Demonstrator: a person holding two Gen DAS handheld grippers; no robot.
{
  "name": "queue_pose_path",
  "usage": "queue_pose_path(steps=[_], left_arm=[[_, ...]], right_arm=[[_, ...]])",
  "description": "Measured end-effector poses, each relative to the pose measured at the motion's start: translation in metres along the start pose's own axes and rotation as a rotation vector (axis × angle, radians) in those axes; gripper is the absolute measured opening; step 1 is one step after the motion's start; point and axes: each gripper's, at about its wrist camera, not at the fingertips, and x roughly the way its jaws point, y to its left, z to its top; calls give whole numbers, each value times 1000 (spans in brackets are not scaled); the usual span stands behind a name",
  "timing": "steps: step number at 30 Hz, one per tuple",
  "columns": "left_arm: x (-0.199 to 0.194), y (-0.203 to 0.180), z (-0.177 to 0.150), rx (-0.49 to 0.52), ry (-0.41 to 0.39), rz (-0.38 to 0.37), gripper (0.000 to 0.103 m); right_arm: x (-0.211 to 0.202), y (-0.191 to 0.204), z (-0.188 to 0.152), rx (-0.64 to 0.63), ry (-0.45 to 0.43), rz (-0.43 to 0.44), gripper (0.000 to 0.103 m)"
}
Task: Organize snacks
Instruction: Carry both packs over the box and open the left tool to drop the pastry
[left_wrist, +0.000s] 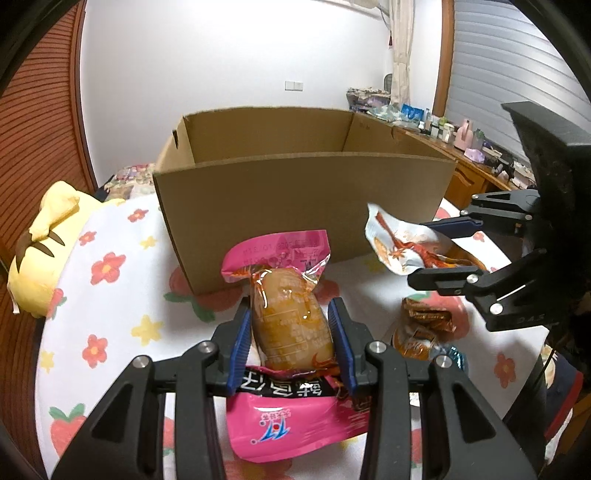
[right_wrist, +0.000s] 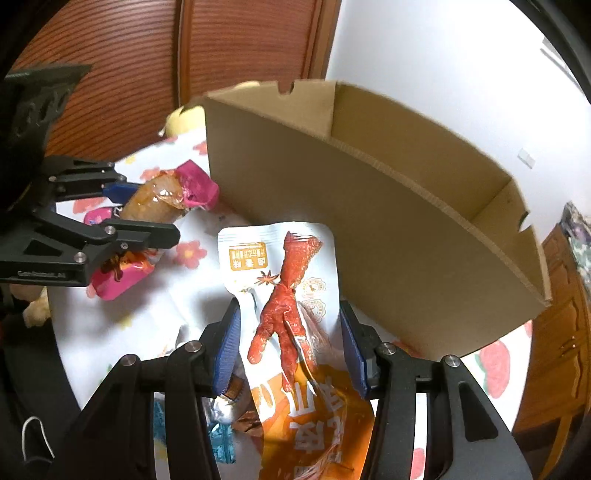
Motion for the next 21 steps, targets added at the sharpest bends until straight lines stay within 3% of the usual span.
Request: queue_pose_path(steps=[14, 21], left_arm=[[-27, -4, 30, 35, -78, -1, 39], [-37, -2, 73, 91, -137, -2, 39]], right_arm=[[-65, -8, 25, 12, -131, -73, 52], [-74, -17, 40, 33, -170, -107, 52]])
